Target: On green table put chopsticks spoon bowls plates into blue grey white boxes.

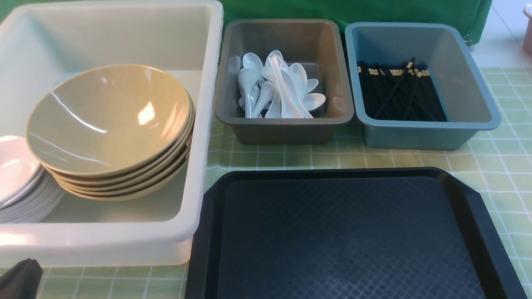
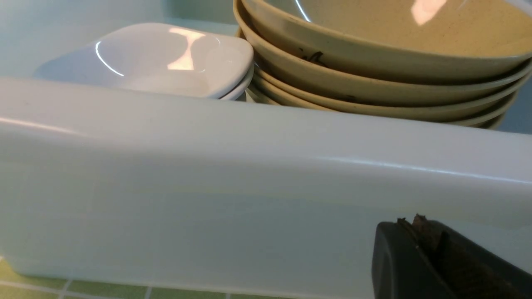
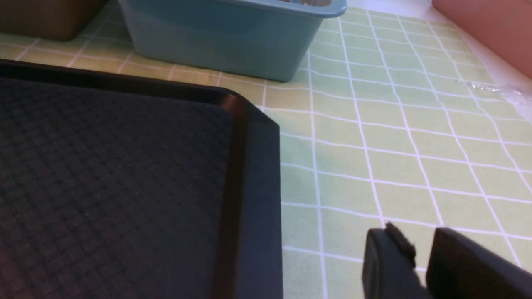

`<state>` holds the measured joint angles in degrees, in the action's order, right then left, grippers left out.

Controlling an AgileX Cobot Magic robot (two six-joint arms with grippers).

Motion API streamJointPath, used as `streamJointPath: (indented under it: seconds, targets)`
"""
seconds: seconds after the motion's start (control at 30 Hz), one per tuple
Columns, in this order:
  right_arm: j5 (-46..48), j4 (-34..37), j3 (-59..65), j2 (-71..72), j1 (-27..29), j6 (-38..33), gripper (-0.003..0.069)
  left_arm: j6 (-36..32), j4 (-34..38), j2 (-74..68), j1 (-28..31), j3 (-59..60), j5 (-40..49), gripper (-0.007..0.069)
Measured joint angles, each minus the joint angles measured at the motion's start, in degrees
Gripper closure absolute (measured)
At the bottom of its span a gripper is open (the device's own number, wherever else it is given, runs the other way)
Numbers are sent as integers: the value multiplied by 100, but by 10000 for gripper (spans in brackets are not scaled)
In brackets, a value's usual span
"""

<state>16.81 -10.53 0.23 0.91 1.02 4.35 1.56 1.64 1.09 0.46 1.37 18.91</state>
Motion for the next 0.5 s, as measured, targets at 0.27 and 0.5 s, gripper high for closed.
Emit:
streamJointPath:
  seconds: [0.27, 0.5]
  targets:
    - [0, 0, 0, 0, 0, 0, 487, 0, 0, 0, 0, 0, 0, 626]
    - [0, 0, 0, 0, 0, 0, 486, 0, 0, 0, 0, 0, 0, 626]
